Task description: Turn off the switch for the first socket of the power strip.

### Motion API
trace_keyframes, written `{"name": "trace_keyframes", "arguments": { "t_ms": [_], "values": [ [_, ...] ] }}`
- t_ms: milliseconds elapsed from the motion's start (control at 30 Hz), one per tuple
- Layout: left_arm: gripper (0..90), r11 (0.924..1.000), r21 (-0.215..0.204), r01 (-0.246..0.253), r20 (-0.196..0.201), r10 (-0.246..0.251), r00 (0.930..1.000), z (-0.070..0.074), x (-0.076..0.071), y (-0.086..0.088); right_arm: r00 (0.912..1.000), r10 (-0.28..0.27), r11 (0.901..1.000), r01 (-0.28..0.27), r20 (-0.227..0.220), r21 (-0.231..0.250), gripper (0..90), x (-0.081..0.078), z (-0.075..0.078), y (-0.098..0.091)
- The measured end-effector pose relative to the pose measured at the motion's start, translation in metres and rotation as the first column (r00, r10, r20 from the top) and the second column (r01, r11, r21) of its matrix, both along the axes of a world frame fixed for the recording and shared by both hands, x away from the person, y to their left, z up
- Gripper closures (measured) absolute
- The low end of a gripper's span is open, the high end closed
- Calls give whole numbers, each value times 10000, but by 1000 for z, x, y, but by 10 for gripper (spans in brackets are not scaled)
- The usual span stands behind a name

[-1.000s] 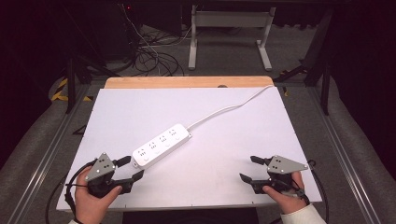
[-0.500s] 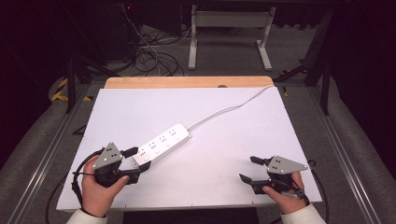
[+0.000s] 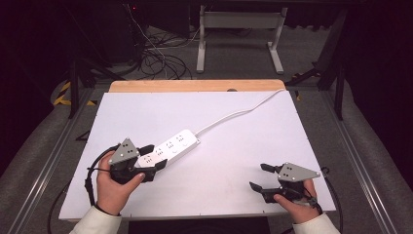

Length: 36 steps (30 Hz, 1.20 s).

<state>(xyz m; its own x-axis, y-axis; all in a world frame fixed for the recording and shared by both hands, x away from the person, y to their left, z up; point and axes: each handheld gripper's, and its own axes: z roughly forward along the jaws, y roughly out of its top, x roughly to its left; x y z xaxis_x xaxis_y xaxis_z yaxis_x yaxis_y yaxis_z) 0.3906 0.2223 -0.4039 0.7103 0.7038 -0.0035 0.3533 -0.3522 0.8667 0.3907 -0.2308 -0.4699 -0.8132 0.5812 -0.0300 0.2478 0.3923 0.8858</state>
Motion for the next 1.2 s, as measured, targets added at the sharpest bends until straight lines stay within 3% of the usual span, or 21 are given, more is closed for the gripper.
{"name": "trace_keyframes", "arguments": {
  "t_ms": [133,233,400,567,667,833,1200],
  "values": [
    [342,10000,-39,-24,-105,24,9999,-1,3,-1,10000,-12,10000,12,-16,-2,267,0,0,-1],
    [401,9999,-6,132,-315,-132,9994,1,4,-1,10000,7,10000,-7,-5,-9,267,1,-1,-1],
    [594,9987,44,507,-617,-503,9968,6,6,-2,10000,-2,10000,2,-14,1,267,0,0,-1],
    [819,9973,206,703,-528,-691,9962,12,9,-5,10000,4,10000,-4,-19,-13,267,0,0,0],
    [898,9964,226,811,-661,-795,9946,19,15,-9,10000,9,10000,-9,-33,-13,267,0,-1,0],
    [900,9948,552,854,-749,-811,9939,26,24,-14,10000,27,10000,-27,-39,-22,267,0,-1,0],
    [900,9900,942,1052,-1521,-901,9843,30,48,-29,10000,56,10000,-56,-26,-34,268,0,-1,0]
  ]
}}
